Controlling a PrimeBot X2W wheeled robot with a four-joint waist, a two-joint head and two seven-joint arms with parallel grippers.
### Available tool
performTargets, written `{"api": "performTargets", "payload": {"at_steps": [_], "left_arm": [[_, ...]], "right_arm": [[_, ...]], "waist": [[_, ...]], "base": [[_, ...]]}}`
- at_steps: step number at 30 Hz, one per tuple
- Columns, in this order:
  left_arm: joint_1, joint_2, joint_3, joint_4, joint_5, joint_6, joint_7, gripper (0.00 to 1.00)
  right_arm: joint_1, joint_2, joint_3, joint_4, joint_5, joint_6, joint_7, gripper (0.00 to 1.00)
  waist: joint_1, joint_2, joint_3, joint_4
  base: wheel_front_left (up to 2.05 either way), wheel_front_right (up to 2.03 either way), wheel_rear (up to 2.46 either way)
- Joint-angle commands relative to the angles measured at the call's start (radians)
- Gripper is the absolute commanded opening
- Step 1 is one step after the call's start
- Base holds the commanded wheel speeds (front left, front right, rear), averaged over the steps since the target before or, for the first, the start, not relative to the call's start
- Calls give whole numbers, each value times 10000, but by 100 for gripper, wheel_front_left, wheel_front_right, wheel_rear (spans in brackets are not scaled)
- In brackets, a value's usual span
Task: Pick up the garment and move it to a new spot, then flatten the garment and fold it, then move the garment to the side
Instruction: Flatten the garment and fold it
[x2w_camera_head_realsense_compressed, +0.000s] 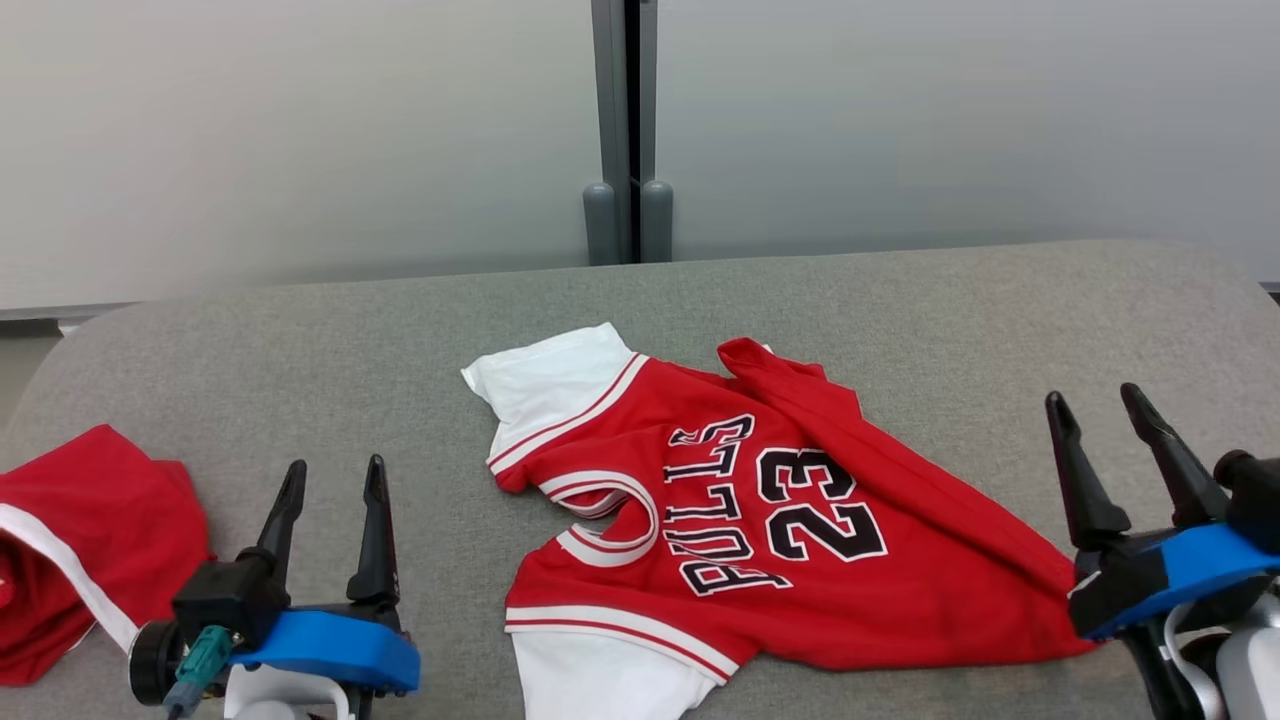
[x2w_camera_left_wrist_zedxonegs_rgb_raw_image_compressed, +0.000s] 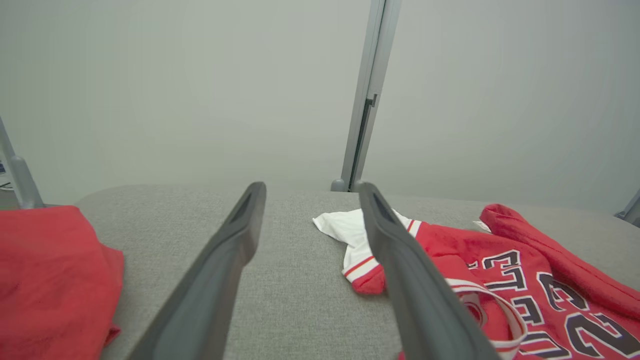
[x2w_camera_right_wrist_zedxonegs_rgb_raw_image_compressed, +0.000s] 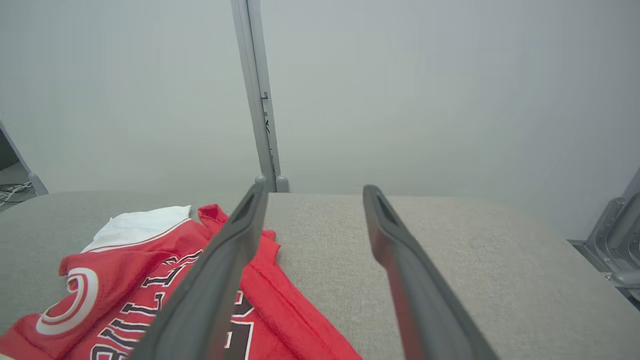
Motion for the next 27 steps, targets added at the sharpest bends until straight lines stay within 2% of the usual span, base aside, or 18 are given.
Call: {"api": "performTargets", "payload": {"at_steps": [1,5,9,17,27], "left_arm": [[49,49,118,-220,120,-28,-43,100],[159,-55,364,-676,342,-138,-44,100],[377,-189,602,-842,537,-238,-47,100],[621,-422,1054,-620,866,-539,-48,100],[479,-793,1282,-320,1165,-868,-47,100]], "right_arm": [[166,107,128,9,-191,1,-416,100],[106,259,512,334,-272,1,-1516,100],[-25,329,911,893,-217,-1,-2080,100],[-268,468,971,2008,-195,1,-2356,100],[-418,542,691,1970,-286,1,-2370,100]], "waist": [[0,0,-93,32],[0,0,-256,118],[0,0,-391,118],[0,0,-415,116],[0,0,-366,140]], "base": [[0,0,0],[0,0,0],[0,0,0],[0,0,0],[0,0,0]]}}
